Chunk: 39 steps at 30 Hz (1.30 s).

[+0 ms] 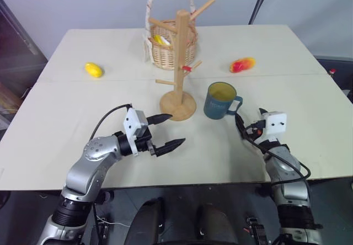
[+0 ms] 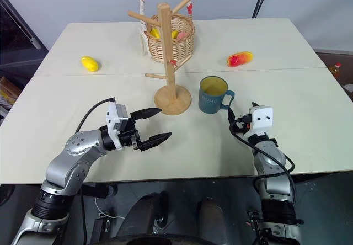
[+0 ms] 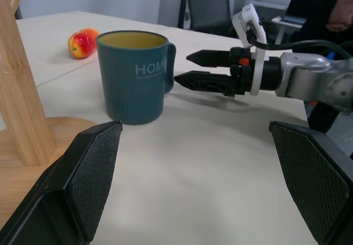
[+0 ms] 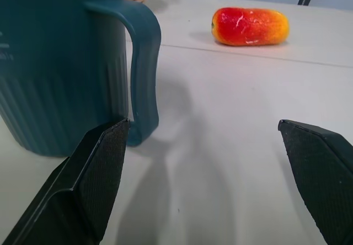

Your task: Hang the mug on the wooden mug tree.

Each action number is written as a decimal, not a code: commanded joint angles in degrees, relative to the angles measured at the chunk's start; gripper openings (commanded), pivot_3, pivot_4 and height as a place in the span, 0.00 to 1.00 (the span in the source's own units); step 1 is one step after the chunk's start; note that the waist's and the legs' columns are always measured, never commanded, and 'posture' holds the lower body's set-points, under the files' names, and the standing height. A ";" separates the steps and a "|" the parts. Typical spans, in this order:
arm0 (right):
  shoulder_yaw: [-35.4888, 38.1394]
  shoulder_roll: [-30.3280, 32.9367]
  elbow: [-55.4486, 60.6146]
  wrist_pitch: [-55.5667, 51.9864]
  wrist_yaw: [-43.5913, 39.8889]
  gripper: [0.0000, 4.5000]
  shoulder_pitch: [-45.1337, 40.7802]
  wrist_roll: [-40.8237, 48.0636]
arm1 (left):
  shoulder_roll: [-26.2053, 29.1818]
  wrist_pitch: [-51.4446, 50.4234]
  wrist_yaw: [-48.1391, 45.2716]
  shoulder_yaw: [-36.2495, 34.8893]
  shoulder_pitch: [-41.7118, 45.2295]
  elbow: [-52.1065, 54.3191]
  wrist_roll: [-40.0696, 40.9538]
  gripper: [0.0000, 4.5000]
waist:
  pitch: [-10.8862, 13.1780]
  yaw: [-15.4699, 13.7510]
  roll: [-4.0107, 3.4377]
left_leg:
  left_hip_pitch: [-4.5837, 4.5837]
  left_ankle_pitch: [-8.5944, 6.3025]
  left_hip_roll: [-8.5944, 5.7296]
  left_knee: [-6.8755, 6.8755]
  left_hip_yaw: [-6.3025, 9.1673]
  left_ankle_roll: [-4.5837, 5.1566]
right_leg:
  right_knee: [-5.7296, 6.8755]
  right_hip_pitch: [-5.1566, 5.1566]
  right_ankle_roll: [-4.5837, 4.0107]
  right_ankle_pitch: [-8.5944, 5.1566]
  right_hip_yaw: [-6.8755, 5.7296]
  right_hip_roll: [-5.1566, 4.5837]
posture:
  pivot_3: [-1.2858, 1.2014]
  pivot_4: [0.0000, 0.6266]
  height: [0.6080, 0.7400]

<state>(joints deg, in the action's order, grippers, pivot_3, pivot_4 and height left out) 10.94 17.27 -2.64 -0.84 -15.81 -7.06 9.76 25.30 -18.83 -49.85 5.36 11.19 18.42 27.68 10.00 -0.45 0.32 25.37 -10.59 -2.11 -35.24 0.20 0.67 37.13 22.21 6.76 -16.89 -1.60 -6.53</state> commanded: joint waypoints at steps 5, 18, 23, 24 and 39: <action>-0.18 -0.38 -1.08 1.63 0.75 0.99 -2.36 -0.43 | -0.07 -0.59 -0.17 0.37 -0.18 3.60 1.46 1.00 | 0.00 0.07 0.00 | -0.01 0.00 0.00 0.00 0.00 0.00 | 0.01 0.00 0.00 0.00 0.00 0.02 | 0.52 0.24 1.00; -1.69 -1.01 -8.72 2.94 1.54 0.99 -8.59 -2.06 | -0.40 -1.16 -0.10 0.74 0.35 4.28 1.58 1.00 | 0.00 0.20 0.00 | -0.01 0.01 0.00 -0.01 0.00 0.00 | 0.04 -0.01 0.01 0.01 0.00 0.05 | 0.52 0.24 1.00; -1.87 -1.25 -11.75 3.58 1.41 0.99 -10.73 -2.21 | -0.60 -1.16 0.12 0.71 0.55 4.30 1.42 1.00 | 0.00 0.22 0.00 | -0.01 0.01 0.00 -0.01 0.00 0.00 | 0.06 0.00 0.02 0.01 0.00 0.06 | 0.52 0.24 1.00; -1.90 -1.30 -12.10 3.68 1.19 0.93 -10.97 -2.09 | -0.60 -1.16 0.19 0.66 0.51 4.38 1.43 1.00 | 0.00 0.24 0.00 | -0.01 0.01 0.00 -0.01 0.00 0.00 | 0.06 0.00 0.02 0.01 0.00 0.07 | 0.52 0.24 1.00; -5.65 1.59 -3.49 2.48 -6.00 0.01 -8.01 -2.71 | -0.64 2.00 0.49 -1.01 0.37 1.07 0.11 1.00 | 0.01 0.27 -0.02 | -0.02 0.01 0.00 -0.02 0.00 -0.01 | 0.08 0.01 0.03 0.01 0.01 0.08 | 0.52 0.24 1.00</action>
<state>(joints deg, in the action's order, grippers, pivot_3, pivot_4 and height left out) 6.21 16.90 -11.88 0.88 -20.09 -15.32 8.46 24.66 -18.51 -49.45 5.82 11.18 19.52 27.94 10.02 -0.18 0.30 25.36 -10.58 -2.11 -35.27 0.20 0.66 37.21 22.22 6.79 -16.87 -1.58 -6.45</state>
